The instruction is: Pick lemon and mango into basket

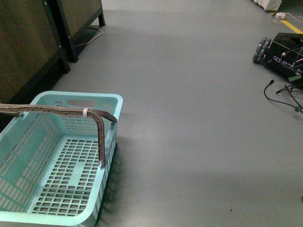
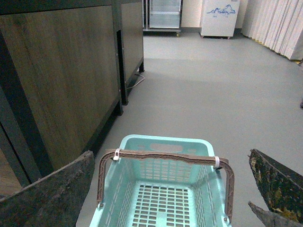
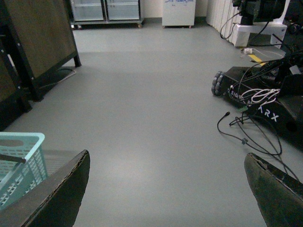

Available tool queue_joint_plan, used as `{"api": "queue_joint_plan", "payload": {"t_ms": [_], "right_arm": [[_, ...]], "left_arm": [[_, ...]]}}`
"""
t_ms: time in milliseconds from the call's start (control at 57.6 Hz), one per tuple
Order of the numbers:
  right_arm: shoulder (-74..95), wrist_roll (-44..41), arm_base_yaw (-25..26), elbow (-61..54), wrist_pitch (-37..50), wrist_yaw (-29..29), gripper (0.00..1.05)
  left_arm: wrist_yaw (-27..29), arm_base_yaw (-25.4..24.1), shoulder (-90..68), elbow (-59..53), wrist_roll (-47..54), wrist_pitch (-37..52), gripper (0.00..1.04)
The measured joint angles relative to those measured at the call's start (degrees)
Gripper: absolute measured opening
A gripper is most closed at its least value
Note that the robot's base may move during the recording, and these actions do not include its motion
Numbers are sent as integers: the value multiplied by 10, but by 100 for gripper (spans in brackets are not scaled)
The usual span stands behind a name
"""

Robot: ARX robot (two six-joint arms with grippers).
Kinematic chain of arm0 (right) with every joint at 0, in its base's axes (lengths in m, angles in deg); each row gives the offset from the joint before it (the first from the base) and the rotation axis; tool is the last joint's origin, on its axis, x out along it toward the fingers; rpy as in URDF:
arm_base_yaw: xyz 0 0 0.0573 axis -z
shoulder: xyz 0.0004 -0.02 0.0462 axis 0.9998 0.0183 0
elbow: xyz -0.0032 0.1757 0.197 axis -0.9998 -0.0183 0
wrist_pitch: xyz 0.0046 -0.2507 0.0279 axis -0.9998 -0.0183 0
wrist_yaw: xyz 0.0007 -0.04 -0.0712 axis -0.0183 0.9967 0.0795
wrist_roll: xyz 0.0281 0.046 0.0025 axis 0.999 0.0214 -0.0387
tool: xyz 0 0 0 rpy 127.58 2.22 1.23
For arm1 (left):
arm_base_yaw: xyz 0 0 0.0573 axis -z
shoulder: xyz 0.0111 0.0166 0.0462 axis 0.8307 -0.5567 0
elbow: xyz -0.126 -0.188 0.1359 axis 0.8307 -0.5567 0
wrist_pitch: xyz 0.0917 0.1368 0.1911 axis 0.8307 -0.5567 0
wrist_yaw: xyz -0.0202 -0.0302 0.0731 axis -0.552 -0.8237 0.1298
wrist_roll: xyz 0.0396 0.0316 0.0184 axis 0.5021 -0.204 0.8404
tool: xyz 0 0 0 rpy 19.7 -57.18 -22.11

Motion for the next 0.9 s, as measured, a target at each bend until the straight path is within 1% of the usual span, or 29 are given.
{"api": "queue_joint_plan", "payload": {"t_ms": [451, 468, 486, 538, 555, 590, 625, 659, 711, 746, 798, 816, 850, 868, 902], "right_arm": [[0, 0, 0, 0, 0, 0, 96], [0, 0, 0, 0, 0, 0, 96], [0, 0, 0, 0, 0, 0, 96], [0, 0, 0, 0, 0, 0, 96], [0, 0, 0, 0, 0, 0, 96], [0, 0, 0, 0, 0, -1, 96], [0, 0, 0, 0, 0, 0, 96], [0, 0, 0, 0, 0, 1, 96], [0, 0, 0, 0, 0, 0, 96], [0, 0, 0, 0, 0, 0, 96], [0, 0, 0, 0, 0, 0, 96], [0, 0, 0, 0, 0, 0, 96], [0, 0, 0, 0, 0, 0, 96], [0, 0, 0, 0, 0, 0, 96], [0, 0, 0, 0, 0, 0, 96]], "left_arm": [[0, 0, 0, 0, 0, 0, 98], [6, 2, -3, 2, -6, -5, 98], [15, 4, -10, 5, -14, -18, 98], [93, 29, -92, 68, -88, -163, 98], [101, 32, -110, 78, -102, -186, 98], [112, 31, -174, 113, -152, -263, 98], [109, 28, -210, 127, -186, -303, 98], [105, 24, -236, 133, -211, -323, 98], [81, 14, -285, 142, -245, -305, 98], [54, 2, -323, 154, -261, -263, 98], [9, -25, -409, 179, -275, -169, 98], [3, -29, -422, 183, -277, -155, 98], [-5, -43, -479, 198, -288, -100, 98], [-5, -46, -493, 202, -290, -86, 98], [-5, -55, -556, 219, -302, -30, 98]]}}
